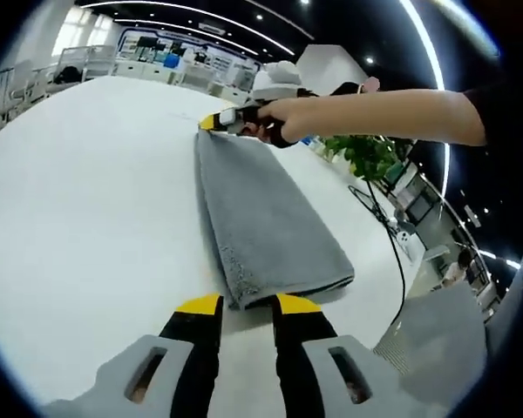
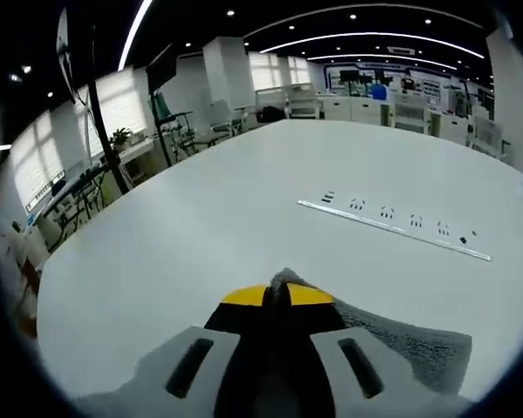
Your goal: Fold the towel on the table until its edges align and the towel forms a compact rectangular stack.
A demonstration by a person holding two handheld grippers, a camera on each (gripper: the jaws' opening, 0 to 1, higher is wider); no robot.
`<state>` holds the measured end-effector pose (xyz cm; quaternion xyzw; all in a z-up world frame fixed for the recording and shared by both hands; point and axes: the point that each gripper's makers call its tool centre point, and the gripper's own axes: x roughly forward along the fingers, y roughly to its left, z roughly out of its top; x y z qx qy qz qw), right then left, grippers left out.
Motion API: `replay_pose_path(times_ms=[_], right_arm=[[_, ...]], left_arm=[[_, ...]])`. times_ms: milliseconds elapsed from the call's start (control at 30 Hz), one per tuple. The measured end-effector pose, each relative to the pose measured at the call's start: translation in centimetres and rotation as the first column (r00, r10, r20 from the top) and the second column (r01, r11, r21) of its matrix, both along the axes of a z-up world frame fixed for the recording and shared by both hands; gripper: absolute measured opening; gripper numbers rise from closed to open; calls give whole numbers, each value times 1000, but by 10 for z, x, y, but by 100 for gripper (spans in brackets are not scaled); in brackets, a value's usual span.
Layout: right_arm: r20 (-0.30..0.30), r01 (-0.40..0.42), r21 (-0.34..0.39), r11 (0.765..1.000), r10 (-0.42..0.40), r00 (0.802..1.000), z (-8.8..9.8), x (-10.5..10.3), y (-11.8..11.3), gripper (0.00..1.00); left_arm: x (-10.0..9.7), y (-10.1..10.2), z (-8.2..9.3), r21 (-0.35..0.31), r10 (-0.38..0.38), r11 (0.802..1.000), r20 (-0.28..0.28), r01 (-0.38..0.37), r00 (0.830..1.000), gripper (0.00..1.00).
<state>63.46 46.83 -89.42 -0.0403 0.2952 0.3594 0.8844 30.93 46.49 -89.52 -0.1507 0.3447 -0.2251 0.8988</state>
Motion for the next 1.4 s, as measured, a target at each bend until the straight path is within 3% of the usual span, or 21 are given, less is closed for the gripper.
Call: replay_pose_path(times_ms=[100,367,467,667,833,1000,1167,1400], right_arm=[[9,-24,-42,999,25,1000,-1,-1,-4,18],[45,-29,-76,997,33,998,11,5,-26,20],[52,-14,-89,996,18,998,14,4,-43,21],[44,36,-99,994,-32,999,13,3,-82,23],[7,64,-106,992,-64,998,8,-20,-111,28],[-7,70,-133,989,-72,997,4,-30,-137,28],[-29,79,-142,987,-84,996,-1,-40,-152,31],[-63,85,-129,988,-94,994,-9,-68,-168,31]], left_arm=[[2,-3,4,18,-16,1000,-10,16,1000,30],[18,2,8,58,-49,997,16,48,999,31],[32,10,12,59,-23,998,25,22,999,28],[57,22,18,112,-54,993,52,48,997,29],[83,22,21,133,-67,989,71,57,995,30],[101,15,20,157,-107,983,79,94,991,30],[109,8,11,194,-166,970,76,149,983,28],[129,9,4,219,-185,962,75,165,980,27]])
